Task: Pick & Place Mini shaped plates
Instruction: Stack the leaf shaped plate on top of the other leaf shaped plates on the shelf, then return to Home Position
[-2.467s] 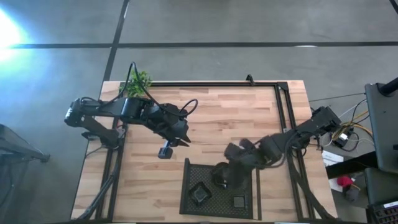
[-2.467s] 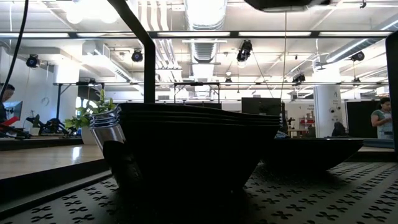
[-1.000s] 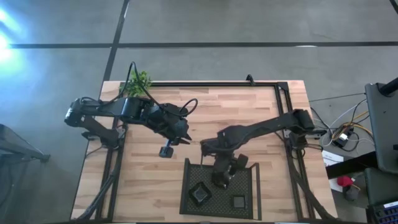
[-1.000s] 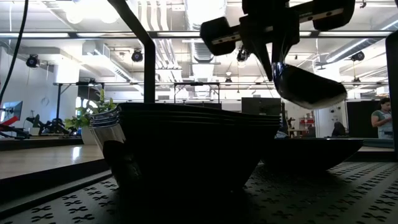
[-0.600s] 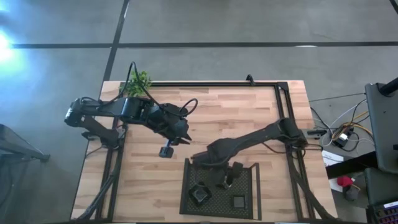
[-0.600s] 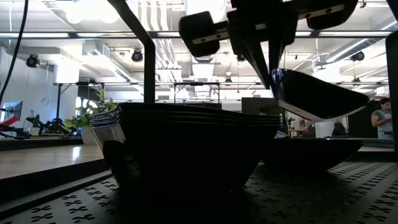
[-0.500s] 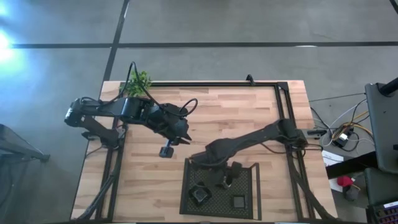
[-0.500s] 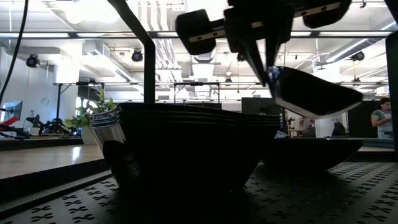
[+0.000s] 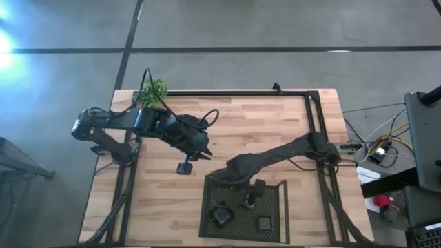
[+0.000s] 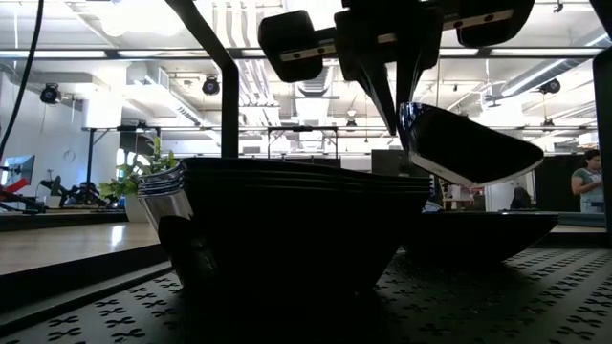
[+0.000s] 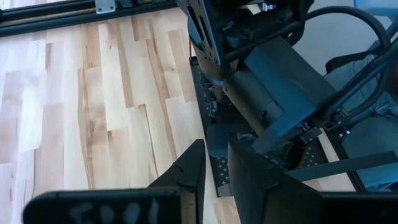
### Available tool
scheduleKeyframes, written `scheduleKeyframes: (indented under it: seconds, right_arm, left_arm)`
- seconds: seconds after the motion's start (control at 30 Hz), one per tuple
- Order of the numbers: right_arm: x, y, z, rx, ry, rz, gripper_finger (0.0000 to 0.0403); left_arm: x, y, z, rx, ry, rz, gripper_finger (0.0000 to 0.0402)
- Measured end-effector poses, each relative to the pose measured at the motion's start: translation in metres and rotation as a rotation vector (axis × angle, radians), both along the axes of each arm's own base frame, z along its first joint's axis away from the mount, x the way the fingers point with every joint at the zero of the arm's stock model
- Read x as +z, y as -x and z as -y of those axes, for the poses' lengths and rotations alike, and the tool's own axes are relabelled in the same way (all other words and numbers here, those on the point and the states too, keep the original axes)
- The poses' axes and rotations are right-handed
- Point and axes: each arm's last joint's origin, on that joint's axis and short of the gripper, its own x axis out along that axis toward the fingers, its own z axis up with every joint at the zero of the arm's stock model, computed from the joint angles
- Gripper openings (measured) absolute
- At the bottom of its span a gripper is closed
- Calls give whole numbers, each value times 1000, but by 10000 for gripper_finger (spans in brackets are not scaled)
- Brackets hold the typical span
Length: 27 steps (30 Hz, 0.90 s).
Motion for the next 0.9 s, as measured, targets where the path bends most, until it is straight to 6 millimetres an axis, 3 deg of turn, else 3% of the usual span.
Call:
scheduleKeyframes:
  seconds: [0.27,0.63,0.77,0.9]
  right_arm:
    - [-1,-2,-1,17,-6,21,17]
    - [-1,-2,-1,-8,-10,21,83]
    - [1,0,0,-28,5,-6,82]
    - [17,3,2,-116,5,-28,63]
  left_arm:
    - [0,0,0,0,1,0,62]
    - [0,0,0,1,1,-1,62]
    - [0,0,0,1,1,-1,62]
    - [0,0,0,-10,-11,1,62]
